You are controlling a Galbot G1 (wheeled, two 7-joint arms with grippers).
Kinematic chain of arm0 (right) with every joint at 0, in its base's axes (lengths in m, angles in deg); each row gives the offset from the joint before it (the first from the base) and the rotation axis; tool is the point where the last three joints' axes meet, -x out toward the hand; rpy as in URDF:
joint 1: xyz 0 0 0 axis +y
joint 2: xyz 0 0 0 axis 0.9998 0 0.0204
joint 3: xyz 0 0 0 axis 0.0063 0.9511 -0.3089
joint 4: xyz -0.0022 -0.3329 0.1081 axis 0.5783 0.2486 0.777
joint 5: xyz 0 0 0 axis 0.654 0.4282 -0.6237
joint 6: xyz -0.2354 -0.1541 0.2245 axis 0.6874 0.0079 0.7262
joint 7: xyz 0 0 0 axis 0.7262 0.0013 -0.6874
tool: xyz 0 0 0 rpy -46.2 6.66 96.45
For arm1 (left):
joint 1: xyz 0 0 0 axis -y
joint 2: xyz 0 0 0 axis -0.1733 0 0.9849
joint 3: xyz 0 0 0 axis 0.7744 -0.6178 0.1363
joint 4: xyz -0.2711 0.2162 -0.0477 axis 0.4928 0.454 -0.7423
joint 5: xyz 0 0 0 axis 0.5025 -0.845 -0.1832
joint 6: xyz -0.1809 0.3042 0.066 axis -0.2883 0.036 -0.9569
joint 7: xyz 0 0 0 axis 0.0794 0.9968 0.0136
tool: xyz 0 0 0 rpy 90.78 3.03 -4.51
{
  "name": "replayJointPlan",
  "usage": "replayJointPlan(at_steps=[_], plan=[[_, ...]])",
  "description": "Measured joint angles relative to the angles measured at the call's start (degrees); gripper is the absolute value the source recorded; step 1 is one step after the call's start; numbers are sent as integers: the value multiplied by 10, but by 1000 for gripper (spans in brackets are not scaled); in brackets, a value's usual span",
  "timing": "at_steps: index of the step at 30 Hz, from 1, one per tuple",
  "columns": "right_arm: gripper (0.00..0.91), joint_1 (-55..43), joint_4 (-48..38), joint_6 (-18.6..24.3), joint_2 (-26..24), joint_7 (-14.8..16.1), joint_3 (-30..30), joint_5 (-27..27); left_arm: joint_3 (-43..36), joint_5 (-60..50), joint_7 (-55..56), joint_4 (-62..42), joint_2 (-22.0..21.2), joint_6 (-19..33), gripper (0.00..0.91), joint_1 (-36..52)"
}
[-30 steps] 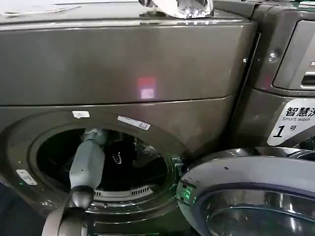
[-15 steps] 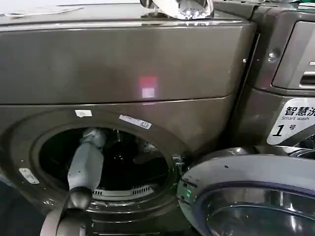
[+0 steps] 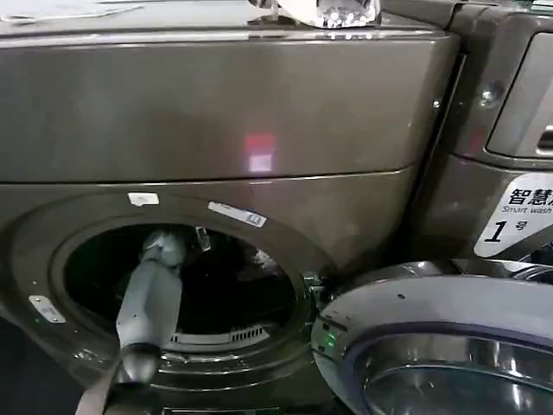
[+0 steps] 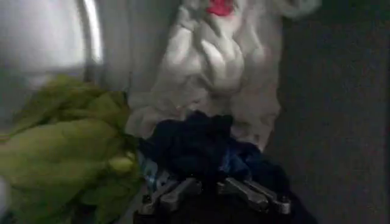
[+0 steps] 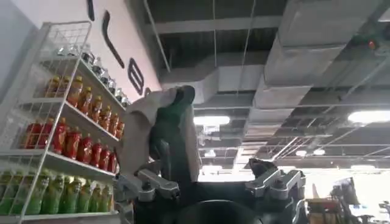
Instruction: Grasp the clothes from the dryer.
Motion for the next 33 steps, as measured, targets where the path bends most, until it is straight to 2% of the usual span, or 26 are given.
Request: replayJointPlan(at_steps=[9, 17, 24, 33], plan=[[907, 2, 0, 0, -2, -1, 0, 1, -4, 181, 207, 82, -24, -84, 0, -48], [907, 2, 2, 3, -1, 0, 1, 1, -12, 330, 345, 105, -44, -112, 0, -66], [907, 1, 2, 6, 0, 0, 0, 1, -12, 406, 417, 111, -46, -125, 0, -67], [907, 1, 8, 6, 1, -5, 4, -4, -13, 443, 452, 113, -46, -131, 0, -73]])
